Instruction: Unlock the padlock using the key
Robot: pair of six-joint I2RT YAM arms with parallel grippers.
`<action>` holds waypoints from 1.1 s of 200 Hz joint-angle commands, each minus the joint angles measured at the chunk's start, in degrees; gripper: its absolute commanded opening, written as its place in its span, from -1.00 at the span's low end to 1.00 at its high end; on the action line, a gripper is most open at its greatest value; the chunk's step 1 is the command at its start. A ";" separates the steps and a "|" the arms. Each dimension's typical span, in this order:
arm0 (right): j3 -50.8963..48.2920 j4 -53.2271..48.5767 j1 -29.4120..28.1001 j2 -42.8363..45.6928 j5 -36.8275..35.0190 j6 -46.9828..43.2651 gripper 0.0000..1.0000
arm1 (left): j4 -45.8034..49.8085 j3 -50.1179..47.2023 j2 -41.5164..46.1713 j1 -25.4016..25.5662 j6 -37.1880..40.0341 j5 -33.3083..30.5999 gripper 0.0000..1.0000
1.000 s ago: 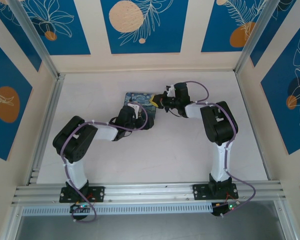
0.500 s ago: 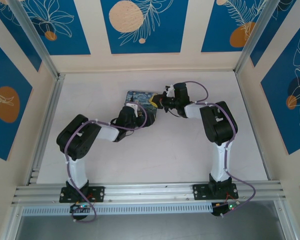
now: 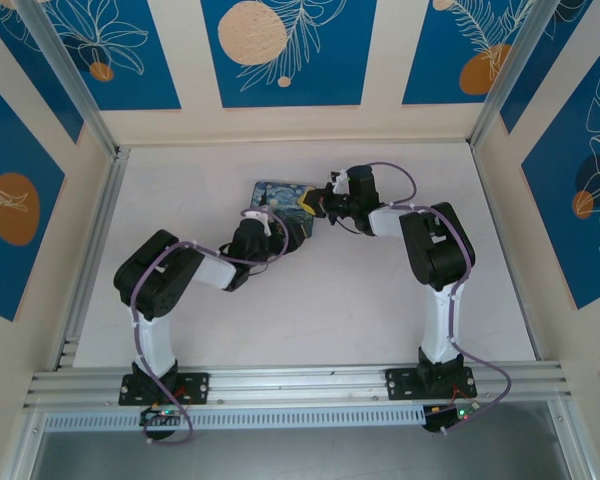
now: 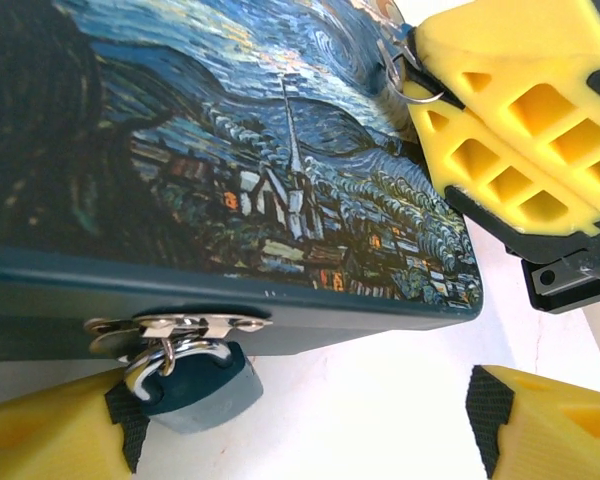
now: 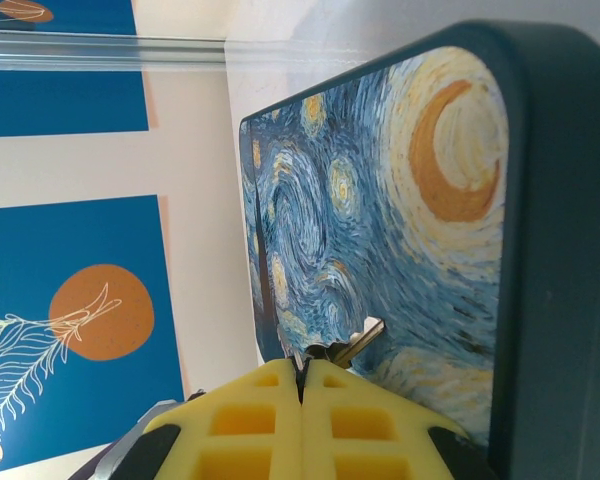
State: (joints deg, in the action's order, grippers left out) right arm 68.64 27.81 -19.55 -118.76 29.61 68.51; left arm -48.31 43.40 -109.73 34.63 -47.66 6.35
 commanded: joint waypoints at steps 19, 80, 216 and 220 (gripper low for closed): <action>1.01 -1.27 -0.51 -1.65 0.82 -0.31 -1.00 | -2.12 -0.97 1.27 1.19 -1.11 -1.93 0.62; 0.97 -1.23 -0.49 -2.09 0.91 -0.09 -1.00 | -4.64 -2.29 0.86 1.64 -2.17 -3.80 0.52; 0.27 -0.95 -0.49 -2.35 1.14 -0.23 -1.00 | -2.13 -1.03 -0.54 2.61 -4.12 -13.06 0.42; 0.24 -0.87 -0.50 -2.35 1.09 -0.26 -1.00 | -2.22 -1.03 -0.65 2.67 -4.16 -13.18 0.41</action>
State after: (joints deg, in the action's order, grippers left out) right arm 68.95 28.45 -19.55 -119.28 30.24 68.51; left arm -50.09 41.41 -109.58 36.67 -50.52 -3.20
